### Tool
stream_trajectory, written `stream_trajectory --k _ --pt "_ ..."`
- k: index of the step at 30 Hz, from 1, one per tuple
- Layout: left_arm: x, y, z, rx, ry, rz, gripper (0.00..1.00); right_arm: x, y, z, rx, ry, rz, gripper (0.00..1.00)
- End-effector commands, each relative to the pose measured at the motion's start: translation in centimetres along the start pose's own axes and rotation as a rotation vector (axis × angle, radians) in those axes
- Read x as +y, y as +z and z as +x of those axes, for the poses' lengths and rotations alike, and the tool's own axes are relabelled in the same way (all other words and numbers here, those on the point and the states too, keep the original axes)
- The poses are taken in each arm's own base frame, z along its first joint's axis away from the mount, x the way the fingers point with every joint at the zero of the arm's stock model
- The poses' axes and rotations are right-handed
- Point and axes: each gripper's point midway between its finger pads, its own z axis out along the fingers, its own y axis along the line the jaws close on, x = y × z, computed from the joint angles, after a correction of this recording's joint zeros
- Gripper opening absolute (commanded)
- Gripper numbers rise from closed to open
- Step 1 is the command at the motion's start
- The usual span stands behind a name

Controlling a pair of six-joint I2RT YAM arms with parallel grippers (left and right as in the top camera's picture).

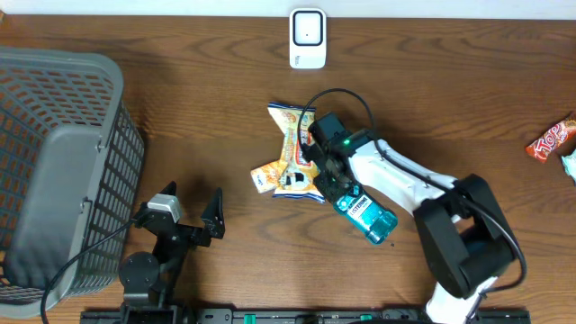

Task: Scan the item barcode
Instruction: 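Reach the right gripper to the blue mouthwash bottle and grasp it, then lift the mouthwash bottle and carry it toward the white scanner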

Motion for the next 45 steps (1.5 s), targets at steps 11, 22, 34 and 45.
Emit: stream_trajectory --k 11,22,34,45 --pt "0.2 0.1 1.5 0.043 -0.012 -0.003 0.98 -0.5 -1.3 -1.8 0.016 0.027 -0.006 0.13" --pt "0.2 0.1 1.5 0.044 -0.012 -0.003 0.98 -2.8 -9.1 -7.3 -0.107 0.062 0.014 0.10" --pt "0.2 0.1 1.5 0.043 -0.012 -0.003 0.98 -6.0 -13.8 -10.5 -0.249 0.113 0.044 0.10" --pt "0.2 0.1 1.5 0.043 -0.012 -0.003 0.98 -6.5 -16.1 -11.4 -0.289 0.118 0.049 0.15"
